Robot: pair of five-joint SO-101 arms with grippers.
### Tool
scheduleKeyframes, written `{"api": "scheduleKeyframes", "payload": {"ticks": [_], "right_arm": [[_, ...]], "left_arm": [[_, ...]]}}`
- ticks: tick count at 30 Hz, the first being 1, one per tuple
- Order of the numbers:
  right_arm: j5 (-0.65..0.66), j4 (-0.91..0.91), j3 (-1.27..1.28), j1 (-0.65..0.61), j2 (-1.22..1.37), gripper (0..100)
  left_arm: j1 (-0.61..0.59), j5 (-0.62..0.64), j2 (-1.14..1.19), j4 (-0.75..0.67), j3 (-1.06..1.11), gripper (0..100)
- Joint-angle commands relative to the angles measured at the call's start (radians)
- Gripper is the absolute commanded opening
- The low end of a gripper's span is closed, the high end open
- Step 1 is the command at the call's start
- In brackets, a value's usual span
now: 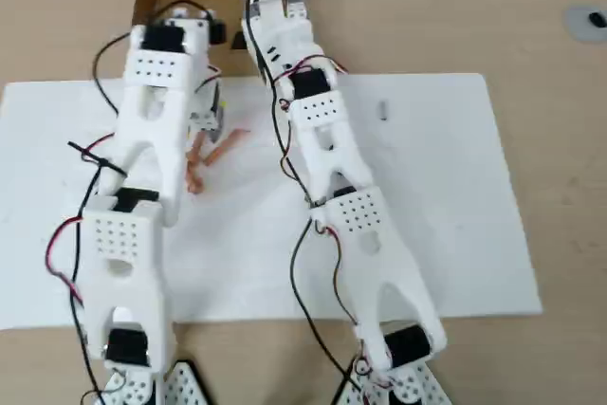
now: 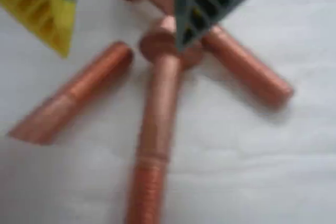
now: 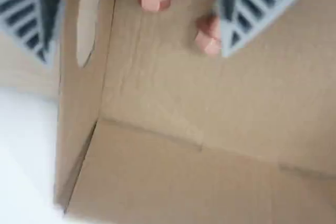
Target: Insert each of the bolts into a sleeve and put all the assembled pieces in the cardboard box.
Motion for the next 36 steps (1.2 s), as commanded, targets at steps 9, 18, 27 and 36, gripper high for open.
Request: {"api": "scheduleKeyframes", "payload": {"ticks": [9, 18, 27, 36], "right_arm": [[-0.009, 0.189, -0.056, 0.051, -0.242, 24.6], [-0.009, 0.193, -0.054, 0.050, -0.239, 24.6], [-0.009, 0.193, -0.054, 0.053, -0.223, 24.6], [-0.009, 0.187, -0.054, 0.053, -0.194, 24.6]], "left_arm": [[-0.003, -0.129, 0.133, 0.009, -0.063, 14], [0.058, -0.282, 0.143, 0.009, -0.189, 14], [0.103, -0.278, 0.150, 0.023, -0.222, 14], [0.130, -0.281, 0.151, 0.002, -0.175, 14]]}}
